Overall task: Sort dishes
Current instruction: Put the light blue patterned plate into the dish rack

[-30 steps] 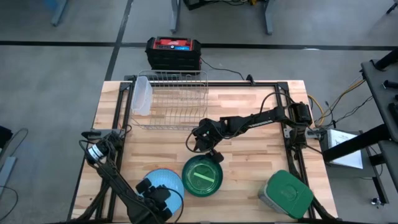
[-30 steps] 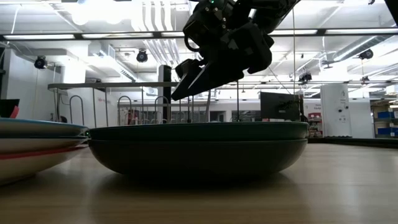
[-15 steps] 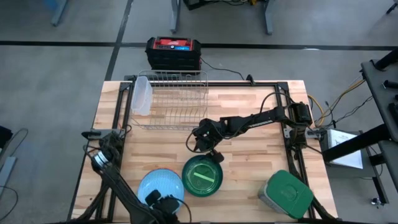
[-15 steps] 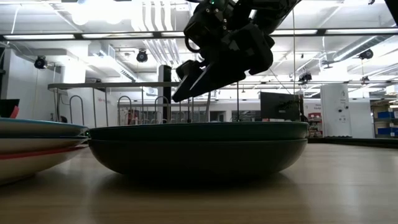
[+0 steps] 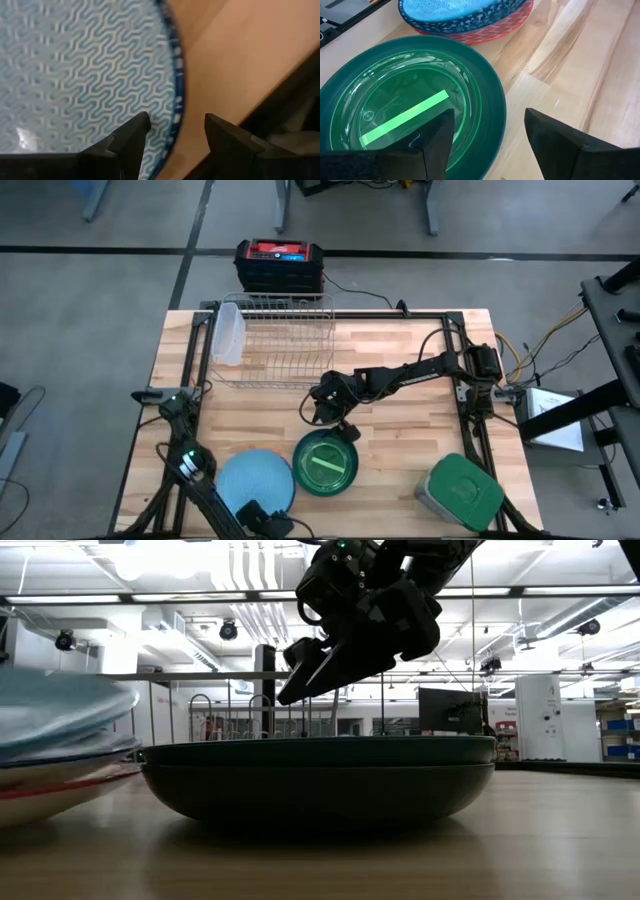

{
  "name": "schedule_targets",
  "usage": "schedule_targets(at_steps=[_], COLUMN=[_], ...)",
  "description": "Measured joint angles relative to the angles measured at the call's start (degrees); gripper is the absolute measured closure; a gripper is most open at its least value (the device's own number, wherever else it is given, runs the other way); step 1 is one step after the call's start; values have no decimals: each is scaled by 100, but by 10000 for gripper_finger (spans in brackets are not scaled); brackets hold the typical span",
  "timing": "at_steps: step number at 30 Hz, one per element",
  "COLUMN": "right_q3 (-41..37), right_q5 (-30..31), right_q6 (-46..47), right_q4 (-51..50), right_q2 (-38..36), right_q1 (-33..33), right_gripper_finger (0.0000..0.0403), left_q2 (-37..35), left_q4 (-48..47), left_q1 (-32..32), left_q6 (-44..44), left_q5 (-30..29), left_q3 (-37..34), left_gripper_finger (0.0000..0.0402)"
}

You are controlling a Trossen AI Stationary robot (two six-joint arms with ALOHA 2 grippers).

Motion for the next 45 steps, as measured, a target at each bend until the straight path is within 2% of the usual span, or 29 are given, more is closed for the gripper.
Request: schedule_targets(at_steps=[3,6,15,24,30,42,45], right_q3=[-4,-9,-26,-26,-26,-52,-59], right_q5=[0,0,0,0,1,0,0], right_q6=[60,85,52,50,44,36,6], right_q4=[1,1,15,17,20,4,-20], right_q2=[0,0,0,0,0,0,0], right_q1=[0,0,0,-1,0,0,-4], right_gripper_finger=[171,167,169,164,168,163,165], left_q2=[66,-16,-55,-122,-455,-966,-1088], left_q4=[-401,-292,-254,-236,-192,-218,62], left_q1=[-47,-78,-76,-48,77,142,135], left_q6=[-59,67,-30,260,815,851,858], left_q5=[-50,-209,-176,-156,-365,-430,-546], left_q3=[-39,-146,-289,-315,-286,-273,-155], left_gripper_finger=[209,209,209,210,227,247,253])
